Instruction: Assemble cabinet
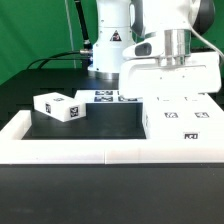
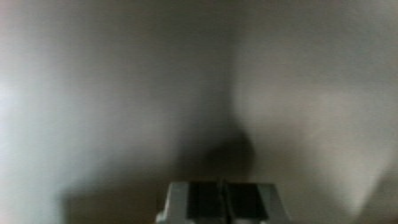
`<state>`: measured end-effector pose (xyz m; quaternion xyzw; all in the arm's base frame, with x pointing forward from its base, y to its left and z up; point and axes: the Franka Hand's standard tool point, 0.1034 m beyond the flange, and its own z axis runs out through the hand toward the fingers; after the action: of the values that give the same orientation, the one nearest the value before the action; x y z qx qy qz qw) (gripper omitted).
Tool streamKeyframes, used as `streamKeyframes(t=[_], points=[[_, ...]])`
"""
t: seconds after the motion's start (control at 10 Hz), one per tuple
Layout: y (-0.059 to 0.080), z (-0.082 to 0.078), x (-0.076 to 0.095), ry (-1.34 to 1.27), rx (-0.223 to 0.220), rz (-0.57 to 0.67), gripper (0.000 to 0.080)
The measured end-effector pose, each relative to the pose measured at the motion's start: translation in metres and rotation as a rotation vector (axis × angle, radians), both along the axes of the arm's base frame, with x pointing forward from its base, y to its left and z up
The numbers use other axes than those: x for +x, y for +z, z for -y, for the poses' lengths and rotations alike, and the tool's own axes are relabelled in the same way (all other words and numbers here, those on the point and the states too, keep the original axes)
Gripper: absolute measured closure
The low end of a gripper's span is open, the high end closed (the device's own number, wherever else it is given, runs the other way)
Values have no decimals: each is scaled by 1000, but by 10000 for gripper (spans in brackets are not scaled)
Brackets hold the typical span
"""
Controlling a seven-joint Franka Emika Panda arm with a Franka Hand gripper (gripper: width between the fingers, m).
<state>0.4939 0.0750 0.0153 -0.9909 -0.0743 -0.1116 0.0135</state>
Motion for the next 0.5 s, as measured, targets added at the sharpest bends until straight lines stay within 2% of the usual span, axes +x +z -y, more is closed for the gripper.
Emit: streamKeyframes(t=[0.5], points=[[56,2,11,7,6,-23,797]])
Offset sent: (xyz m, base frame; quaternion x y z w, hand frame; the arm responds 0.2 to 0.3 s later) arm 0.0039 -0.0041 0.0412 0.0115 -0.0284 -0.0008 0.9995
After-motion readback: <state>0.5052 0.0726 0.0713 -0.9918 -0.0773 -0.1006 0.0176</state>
